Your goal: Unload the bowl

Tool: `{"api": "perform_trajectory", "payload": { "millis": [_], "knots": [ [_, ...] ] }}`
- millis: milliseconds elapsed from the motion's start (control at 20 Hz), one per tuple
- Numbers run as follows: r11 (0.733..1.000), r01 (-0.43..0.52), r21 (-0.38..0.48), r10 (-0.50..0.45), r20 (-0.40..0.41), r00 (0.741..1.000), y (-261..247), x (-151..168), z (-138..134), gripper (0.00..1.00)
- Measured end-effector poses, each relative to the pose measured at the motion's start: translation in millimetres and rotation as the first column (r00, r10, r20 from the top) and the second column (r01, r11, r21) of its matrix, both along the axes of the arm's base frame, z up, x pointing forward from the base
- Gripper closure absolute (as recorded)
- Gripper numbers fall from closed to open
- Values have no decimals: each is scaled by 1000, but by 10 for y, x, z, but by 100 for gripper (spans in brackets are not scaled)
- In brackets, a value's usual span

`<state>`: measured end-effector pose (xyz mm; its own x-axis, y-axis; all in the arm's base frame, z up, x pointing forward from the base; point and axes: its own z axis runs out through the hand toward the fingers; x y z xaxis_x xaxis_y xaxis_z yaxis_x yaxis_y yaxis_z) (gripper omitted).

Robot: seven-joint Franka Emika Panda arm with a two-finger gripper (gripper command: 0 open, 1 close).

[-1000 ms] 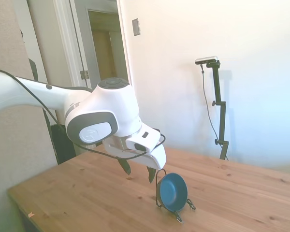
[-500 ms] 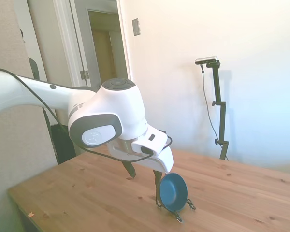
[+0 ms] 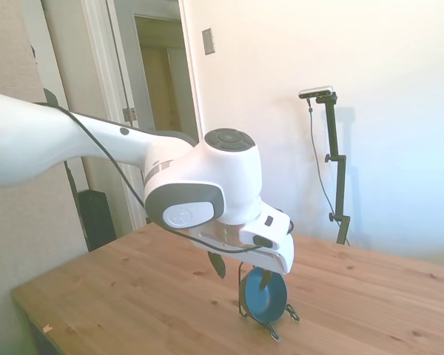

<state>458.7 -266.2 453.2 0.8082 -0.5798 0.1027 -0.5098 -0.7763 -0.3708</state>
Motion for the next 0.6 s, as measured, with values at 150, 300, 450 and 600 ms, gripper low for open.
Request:
{"api": "perform_trajectory", "payload": {
  "millis": [150,300,450,600],
  "knots": [
    [998,-57,35,58,-16,998,28,64,-84,0],
    [992,-104,66,105,-21,994,31,82,-109,0],
    [989,-120,83,120,3,993,21,101,-150,0],
    [986,-135,95,135,11,991,38,133,-219,0]
  ]
}}
